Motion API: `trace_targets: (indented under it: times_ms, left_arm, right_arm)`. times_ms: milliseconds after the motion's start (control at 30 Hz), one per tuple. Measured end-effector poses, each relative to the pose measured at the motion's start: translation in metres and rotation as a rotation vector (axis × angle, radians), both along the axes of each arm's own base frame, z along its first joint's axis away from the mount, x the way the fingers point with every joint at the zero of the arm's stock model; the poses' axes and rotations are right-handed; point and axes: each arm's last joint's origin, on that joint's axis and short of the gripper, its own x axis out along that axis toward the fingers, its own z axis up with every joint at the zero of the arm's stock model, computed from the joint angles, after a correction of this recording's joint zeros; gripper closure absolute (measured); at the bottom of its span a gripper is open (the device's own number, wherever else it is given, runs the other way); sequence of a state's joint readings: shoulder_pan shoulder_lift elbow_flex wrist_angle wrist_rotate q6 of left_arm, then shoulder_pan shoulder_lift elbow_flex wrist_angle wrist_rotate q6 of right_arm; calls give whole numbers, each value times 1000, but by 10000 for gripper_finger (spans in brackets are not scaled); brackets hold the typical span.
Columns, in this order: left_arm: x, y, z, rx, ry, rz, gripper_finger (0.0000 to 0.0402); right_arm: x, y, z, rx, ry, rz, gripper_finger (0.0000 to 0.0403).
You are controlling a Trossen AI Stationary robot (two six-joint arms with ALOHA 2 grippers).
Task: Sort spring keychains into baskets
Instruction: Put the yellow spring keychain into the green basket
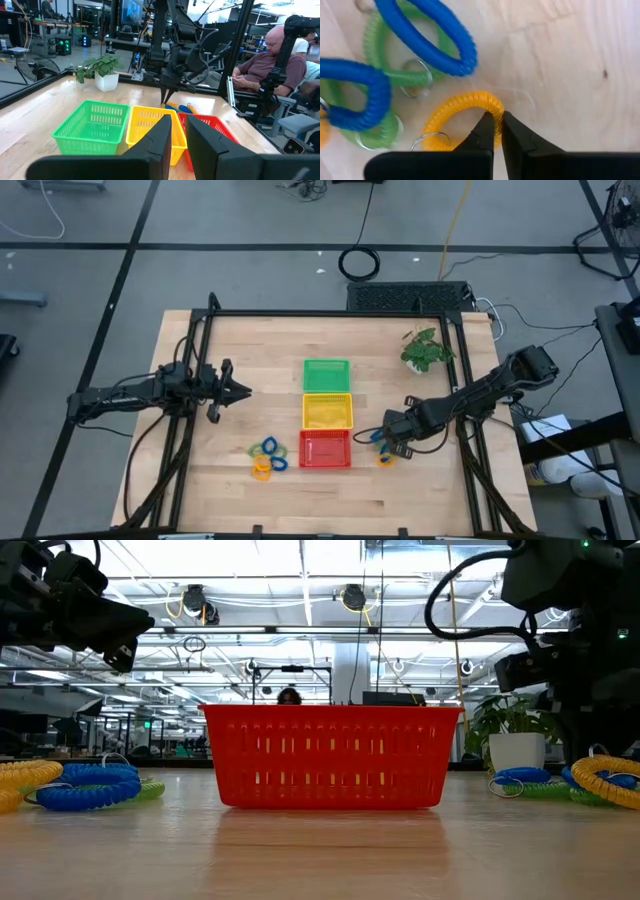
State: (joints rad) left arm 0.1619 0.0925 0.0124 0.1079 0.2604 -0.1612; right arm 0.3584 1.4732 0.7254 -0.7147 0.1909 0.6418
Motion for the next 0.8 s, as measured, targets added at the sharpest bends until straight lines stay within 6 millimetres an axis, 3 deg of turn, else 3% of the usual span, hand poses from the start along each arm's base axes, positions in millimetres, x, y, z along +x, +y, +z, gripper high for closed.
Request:
trace_targets:
  times_ms: [400,800]
  left_arm:
    - [0,0,0,0,0,0,341]
    - [0,0,0,0,0,0,341]
  right_arm:
    - [-10,-11,28,10,-111,-56,400]
    - [-3,-11,43,-3,-291,-15,400]
